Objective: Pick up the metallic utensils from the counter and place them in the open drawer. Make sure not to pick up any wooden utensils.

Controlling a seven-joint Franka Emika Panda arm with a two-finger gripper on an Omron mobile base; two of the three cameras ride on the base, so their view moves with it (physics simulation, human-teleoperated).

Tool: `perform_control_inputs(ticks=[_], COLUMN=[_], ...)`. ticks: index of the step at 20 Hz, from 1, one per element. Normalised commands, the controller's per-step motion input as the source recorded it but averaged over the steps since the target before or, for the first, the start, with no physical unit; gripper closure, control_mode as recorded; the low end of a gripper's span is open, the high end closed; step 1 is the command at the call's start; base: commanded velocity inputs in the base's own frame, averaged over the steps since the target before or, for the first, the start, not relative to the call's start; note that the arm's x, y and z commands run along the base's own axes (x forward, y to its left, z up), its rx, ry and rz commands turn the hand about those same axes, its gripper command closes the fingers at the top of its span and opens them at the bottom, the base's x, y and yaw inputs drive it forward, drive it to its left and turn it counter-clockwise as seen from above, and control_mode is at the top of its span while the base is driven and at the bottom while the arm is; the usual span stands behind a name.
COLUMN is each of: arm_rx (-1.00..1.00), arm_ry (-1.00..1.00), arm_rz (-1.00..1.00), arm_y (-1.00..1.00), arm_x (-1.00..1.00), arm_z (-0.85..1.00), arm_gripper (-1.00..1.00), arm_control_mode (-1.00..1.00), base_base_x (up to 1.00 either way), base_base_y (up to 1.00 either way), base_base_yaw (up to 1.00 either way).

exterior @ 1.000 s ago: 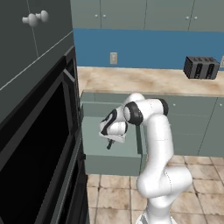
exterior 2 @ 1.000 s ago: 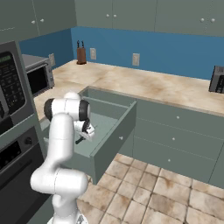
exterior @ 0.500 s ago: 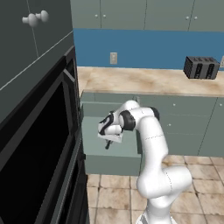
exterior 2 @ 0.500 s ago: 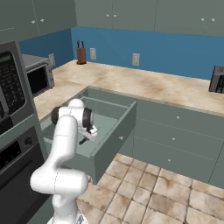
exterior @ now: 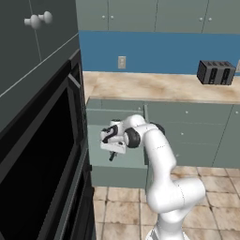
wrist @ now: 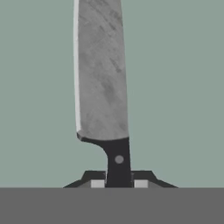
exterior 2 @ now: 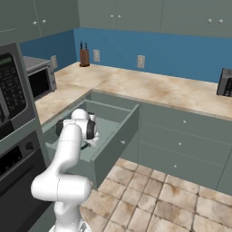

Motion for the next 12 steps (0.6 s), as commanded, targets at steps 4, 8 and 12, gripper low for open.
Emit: perform_control_inputs(ticks=[4, 8, 12], arm_rx=[-0.04, -0.09, -0.01], arm_ry=[0.11, 0.11, 0.11], arm_rz=[0.0, 0.0, 0.0], arm_y=[0.0, -0.48, -0.98], arm_x=[0.15, -0.04, -0.25], arm_z=[-0.51, -0.68, -1.0], arm_gripper=[-1.0, -1.0, -1.0], arm_control_mode=[-1.0, -1.0, -1.0], base_base_x=[0.0, 0.0, 0.0], base_base_y=[0.0, 0.0, 0.0], base_base_yaw=[0.0, 0.0, 0.0])
